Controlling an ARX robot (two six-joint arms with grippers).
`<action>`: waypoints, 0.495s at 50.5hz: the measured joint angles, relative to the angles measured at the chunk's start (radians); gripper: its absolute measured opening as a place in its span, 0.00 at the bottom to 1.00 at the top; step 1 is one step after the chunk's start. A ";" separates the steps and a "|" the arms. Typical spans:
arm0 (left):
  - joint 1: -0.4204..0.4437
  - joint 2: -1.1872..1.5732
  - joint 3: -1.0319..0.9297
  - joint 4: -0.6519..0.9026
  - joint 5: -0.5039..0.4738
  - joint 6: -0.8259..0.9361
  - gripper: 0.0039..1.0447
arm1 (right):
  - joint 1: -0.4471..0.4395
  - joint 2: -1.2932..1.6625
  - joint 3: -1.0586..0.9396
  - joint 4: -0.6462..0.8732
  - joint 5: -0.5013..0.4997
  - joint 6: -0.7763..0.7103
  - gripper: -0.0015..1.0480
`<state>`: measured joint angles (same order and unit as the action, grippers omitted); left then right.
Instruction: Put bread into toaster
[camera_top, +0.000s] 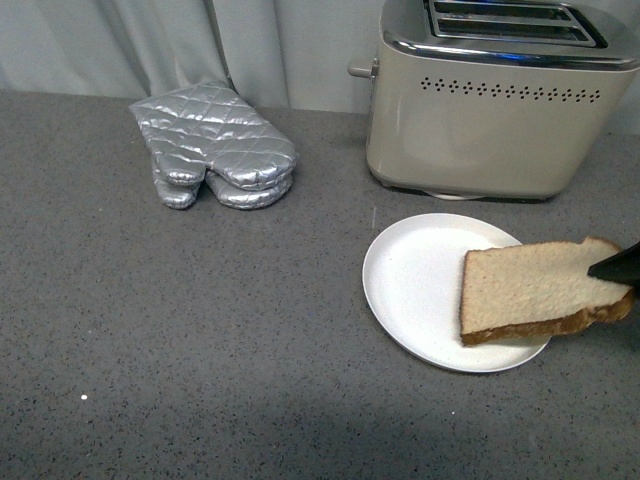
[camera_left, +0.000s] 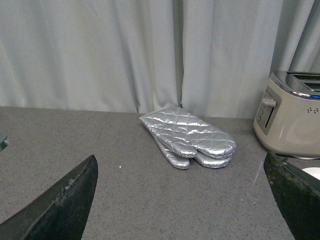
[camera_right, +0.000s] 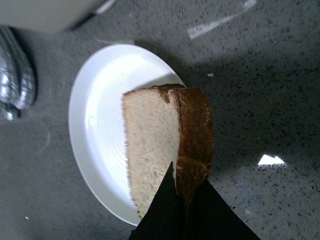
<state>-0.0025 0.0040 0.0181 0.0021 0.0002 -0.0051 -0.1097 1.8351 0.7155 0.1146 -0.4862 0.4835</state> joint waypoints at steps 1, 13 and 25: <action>0.000 0.000 0.000 0.000 0.000 0.000 0.94 | 0.000 -0.014 -0.003 -0.001 0.003 0.018 0.02; 0.000 0.000 0.000 0.000 0.000 0.000 0.94 | 0.037 -0.404 -0.035 -0.089 0.168 0.400 0.02; 0.000 0.000 0.000 0.000 0.000 0.000 0.94 | 0.150 -0.561 0.080 -0.085 0.536 0.674 0.02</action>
<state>-0.0025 0.0040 0.0181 0.0021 -0.0002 -0.0051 0.0406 1.2743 0.7952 0.0299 0.0498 1.1580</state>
